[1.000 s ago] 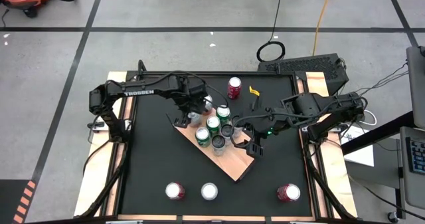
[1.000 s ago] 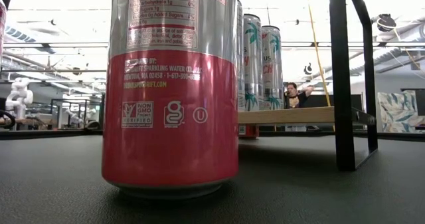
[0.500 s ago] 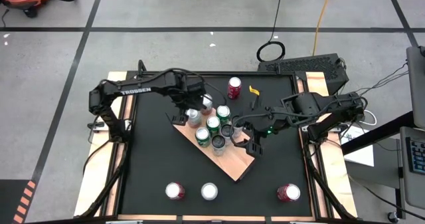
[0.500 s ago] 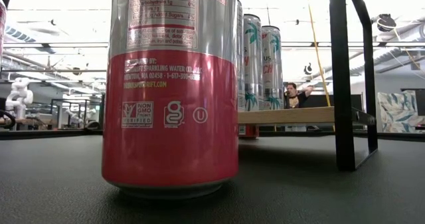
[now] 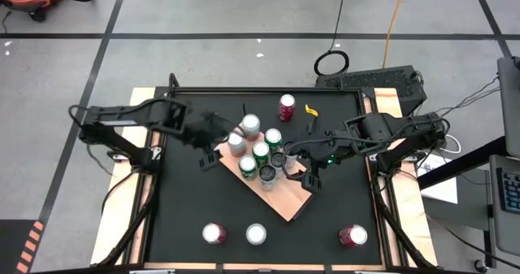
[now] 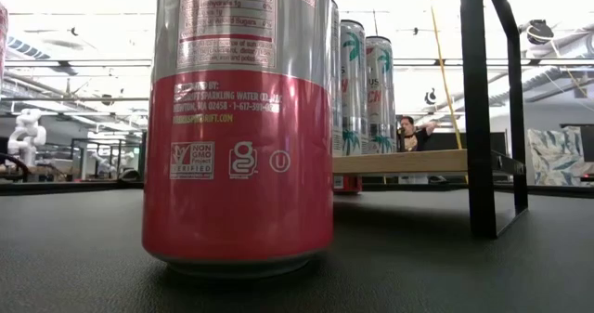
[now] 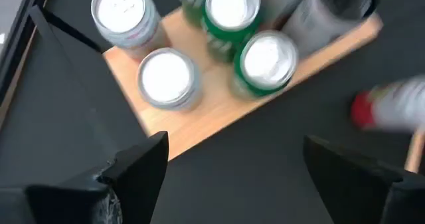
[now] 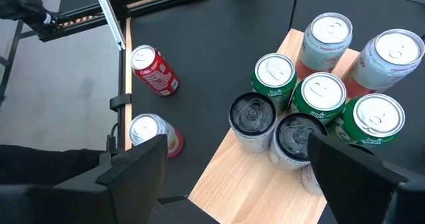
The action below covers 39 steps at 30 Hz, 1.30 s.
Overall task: Place canned beverage on shelf
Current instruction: Put the top white and pink soda can aligned with the other white and pink soda can
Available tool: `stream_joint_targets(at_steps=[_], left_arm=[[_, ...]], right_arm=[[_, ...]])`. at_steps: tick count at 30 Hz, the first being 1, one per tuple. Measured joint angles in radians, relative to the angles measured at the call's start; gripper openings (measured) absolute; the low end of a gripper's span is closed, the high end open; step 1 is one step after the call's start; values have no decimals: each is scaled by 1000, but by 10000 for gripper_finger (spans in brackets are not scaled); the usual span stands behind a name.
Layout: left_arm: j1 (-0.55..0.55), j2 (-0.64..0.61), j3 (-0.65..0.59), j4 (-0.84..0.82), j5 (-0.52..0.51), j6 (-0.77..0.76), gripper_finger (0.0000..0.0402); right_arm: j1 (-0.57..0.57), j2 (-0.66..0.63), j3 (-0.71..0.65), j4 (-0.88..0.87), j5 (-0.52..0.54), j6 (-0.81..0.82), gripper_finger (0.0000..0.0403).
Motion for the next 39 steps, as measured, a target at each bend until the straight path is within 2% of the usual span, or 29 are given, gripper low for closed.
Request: stream_joint_targets(at_steps=[5, 8, 10, 13, 21, 26, 34, 39], left_arm=[[-126, -84, -165, 173, -111, -247, 345], [-183, -100, -284, 273, -203, -319, 340], [-225, -114, -358, 380, -284, -347, 324], [-266, -125, -461, 472, -349, -386, 292], [-305, -124, -651, 533, -483, -617, 212], [-299, -124, -712, 633, -560, -611, 170], [-286, -124, -803, 752, -570, -605, 103], [-282, -128, -866, 834, -570, -604, 79]], right_arm=[[-6, 0, 0, 0, 0, -40, 341], [-19, -1, 0, 0, -2, -66, 341], [-26, -1, 0, 0, -2, -77, 341], [-37, -2, 0, 0, -3, -78, 341], [-39, -2, 0, 0, -3, -78, 341], [-43, -2, 0, 0, -3, -81, 341], [-52, -2, 0, 0, -2, -93, 341], [-52, -2, 0, 0, -2, -105, 341]])
